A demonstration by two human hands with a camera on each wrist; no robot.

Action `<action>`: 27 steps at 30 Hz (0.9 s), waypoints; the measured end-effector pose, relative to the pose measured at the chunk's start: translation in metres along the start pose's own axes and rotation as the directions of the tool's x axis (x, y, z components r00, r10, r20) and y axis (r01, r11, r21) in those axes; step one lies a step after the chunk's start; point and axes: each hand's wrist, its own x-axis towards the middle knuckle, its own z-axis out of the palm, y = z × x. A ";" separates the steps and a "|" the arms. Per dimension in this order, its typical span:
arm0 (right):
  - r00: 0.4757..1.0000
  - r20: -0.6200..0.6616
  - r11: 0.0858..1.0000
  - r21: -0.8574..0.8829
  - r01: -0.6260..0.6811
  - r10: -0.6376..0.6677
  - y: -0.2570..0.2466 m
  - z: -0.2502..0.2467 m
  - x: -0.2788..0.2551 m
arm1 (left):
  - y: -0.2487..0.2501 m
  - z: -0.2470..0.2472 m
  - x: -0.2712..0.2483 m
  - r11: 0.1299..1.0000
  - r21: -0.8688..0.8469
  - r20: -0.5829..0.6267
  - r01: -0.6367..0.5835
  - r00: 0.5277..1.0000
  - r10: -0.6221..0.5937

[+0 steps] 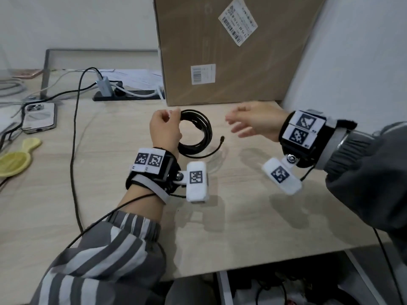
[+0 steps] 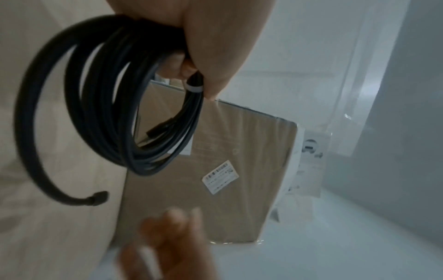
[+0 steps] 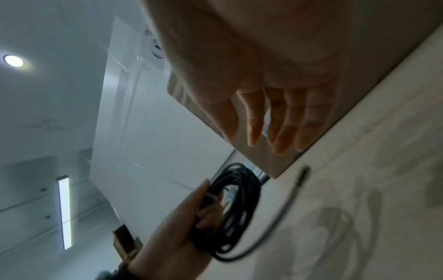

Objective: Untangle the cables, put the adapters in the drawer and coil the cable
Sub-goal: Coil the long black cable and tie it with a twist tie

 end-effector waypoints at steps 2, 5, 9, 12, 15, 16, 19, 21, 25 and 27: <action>0.990 0.047 0.991 -0.049 -0.128 0.130 0.008 0.001 -0.020 | 0.010 0.000 -0.011 0.993 -0.105 -0.012 0.056 0.998 -0.057; 0.934 0.170 0.949 -0.084 -0.303 0.313 0.012 0.006 -0.053 | 0.024 0.000 -0.034 0.965 -0.248 -0.028 0.081 0.996 -0.090; 0.933 0.235 0.929 0.188 -0.319 0.273 0.012 0.015 -0.091 | 0.043 0.003 -0.077 0.920 -0.380 0.017 0.099 0.995 -0.100; 0.979 0.120 0.937 0.290 -0.192 0.164 0.005 0.015 -0.117 | 0.050 0.010 -0.117 0.898 -0.412 0.113 0.156 0.986 -0.119; 0.993 0.031 0.962 0.249 -0.115 0.110 0.005 0.013 -0.146 | 0.049 0.011 -0.153 0.892 -0.394 0.185 0.223 0.969 -0.161; 0.994 0.020 0.966 0.234 -0.108 0.107 0.009 0.012 -0.156 | 0.049 0.010 -0.164 0.895 -0.370 0.208 0.248 0.961 -0.180; 0.997 -0.021 0.979 0.192 -0.070 0.075 0.026 0.011 -0.185 | 0.049 0.002 -0.192 0.899 -0.333 0.268 0.285 0.943 -0.199; 0.997 -0.040 0.975 0.216 -0.049 0.058 0.038 0.007 -0.203 | 0.050 -0.004 -0.211 0.929 -0.252 0.288 0.269 0.938 -0.193; 1.000 -0.014 0.955 0.298 -0.015 0.020 0.059 -0.006 -0.241 | 0.045 -0.013 -0.243 0.959 -0.093 0.373 0.269 0.902 -0.216; 1.000 0.000 0.939 0.343 -0.016 0.017 0.069 -0.011 -0.258 | 0.041 -0.013 -0.260 0.951 -0.058 0.433 0.305 0.866 -0.251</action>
